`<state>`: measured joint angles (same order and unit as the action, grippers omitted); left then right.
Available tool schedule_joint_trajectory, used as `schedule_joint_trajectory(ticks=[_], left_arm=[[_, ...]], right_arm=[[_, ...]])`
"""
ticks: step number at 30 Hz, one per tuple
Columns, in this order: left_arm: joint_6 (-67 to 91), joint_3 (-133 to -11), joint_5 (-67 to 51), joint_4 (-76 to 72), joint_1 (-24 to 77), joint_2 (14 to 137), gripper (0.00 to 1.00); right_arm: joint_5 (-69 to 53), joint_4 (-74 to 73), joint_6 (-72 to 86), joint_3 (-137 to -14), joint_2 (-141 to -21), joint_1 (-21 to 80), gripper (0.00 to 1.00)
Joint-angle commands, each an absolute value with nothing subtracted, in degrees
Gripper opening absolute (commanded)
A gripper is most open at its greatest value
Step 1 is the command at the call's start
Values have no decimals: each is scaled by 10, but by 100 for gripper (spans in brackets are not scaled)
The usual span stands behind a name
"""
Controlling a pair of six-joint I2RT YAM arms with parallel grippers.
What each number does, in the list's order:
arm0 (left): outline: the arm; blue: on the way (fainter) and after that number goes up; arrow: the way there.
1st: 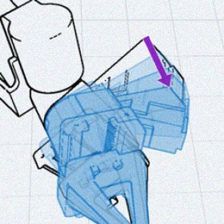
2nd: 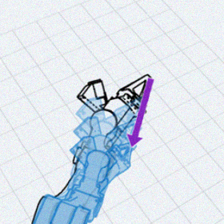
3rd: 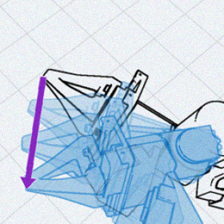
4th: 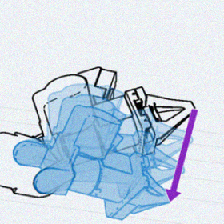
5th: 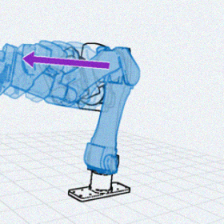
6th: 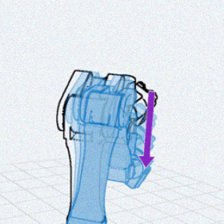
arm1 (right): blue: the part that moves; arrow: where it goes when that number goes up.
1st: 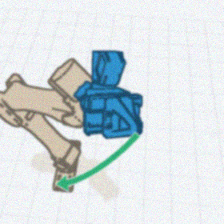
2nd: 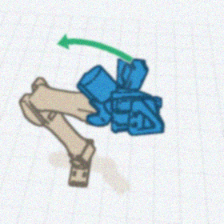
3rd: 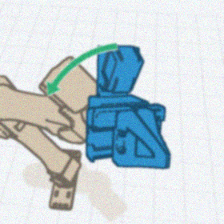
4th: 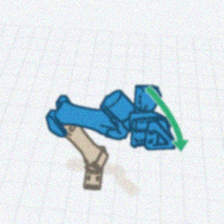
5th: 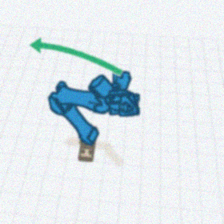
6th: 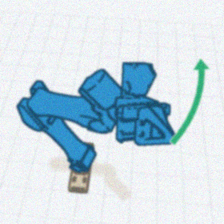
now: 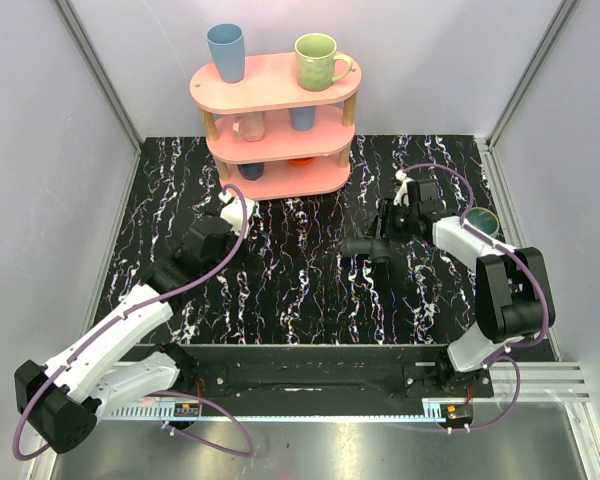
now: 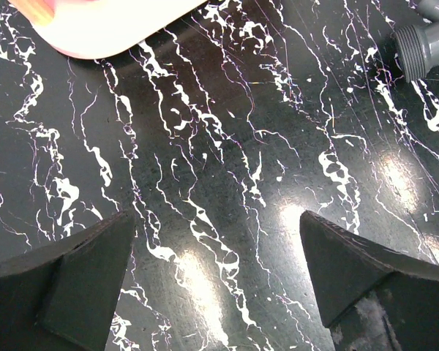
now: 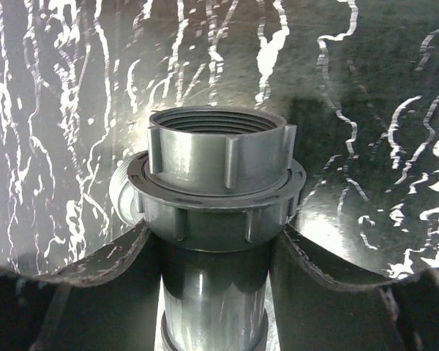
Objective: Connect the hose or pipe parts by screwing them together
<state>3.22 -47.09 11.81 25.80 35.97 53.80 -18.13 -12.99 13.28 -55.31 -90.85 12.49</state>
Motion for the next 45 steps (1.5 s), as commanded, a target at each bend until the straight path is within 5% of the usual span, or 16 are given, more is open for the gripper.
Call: schedule_joint_trajectory(ticks=[1, 4, 5, 9, 17, 21, 29, 45], left_arm=[[23, -468, 114, 240, 362, 526, 99], [27, -468, 112, 240, 362, 530, 99], [26, -468, 112, 239, 362, 529, 99], [25, -468, 122, 242, 363, 532, 99], [25, -468, 118, 241, 363, 528, 99], [21, -471, 119, 249, 363, 526, 99], [33, -468, 79, 229, 363, 501, 99], [61, -365, 35, 37, 363, 264, 99]], right_arm=[[-191, -97, 170, -582, -932, 90, 19], [-200, -97, 172, -581, -941, 74, 25], [-198, -97, 171, -580, -942, 71, 37], [-185, -108, 171, -583, -936, 64, 55], [-143, -175, 163, -603, -925, 59, 80], [-94, -234, 182, -626, -906, 58, 100], [-94, -347, 209, -672, -792, 59, 100], [-184, -308, 237, -535, -297, 60, 100]])
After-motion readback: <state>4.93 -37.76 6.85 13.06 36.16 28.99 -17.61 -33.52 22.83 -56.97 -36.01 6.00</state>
